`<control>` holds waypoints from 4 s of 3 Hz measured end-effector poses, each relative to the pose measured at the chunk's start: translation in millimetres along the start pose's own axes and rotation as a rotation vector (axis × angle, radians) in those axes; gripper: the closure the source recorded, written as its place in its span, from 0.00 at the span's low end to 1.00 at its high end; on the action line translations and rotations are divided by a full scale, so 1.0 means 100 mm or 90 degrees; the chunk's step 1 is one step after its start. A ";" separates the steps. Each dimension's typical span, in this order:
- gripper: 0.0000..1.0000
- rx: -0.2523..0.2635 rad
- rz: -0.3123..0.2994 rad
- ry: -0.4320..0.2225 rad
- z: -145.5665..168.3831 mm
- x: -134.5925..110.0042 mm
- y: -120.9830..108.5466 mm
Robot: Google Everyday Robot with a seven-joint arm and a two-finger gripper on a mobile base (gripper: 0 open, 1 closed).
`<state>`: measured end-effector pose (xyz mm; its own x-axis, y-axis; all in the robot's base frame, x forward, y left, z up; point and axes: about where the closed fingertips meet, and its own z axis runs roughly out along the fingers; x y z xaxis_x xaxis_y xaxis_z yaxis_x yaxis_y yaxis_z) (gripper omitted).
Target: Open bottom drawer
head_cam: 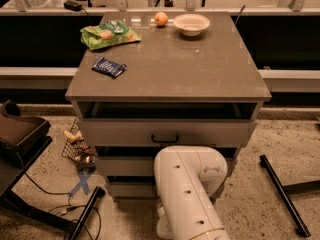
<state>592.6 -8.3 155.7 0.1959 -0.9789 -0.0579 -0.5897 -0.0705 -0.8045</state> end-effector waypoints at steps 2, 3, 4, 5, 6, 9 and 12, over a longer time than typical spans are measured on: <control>1.00 -0.032 0.018 0.008 -0.31 0.17 0.13; 1.00 -0.033 0.018 0.008 -0.31 0.16 0.13; 1.00 -0.050 0.015 0.022 -0.44 0.24 0.20; 1.00 -0.050 0.015 0.022 -0.44 0.24 0.20; 1.00 -0.062 0.010 0.033 -0.55 0.31 0.23; 0.82 -0.205 -0.039 0.061 -1.82 1.00 0.36; 0.05 -0.169 -0.098 0.012 -1.08 0.42 0.20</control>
Offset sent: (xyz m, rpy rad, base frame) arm -0.1140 -0.0798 0.0039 -0.0580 0.2224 -0.0869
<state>504.6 -71.8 200.4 0.2860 -0.9560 0.0651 -0.7385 -0.2632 -0.6207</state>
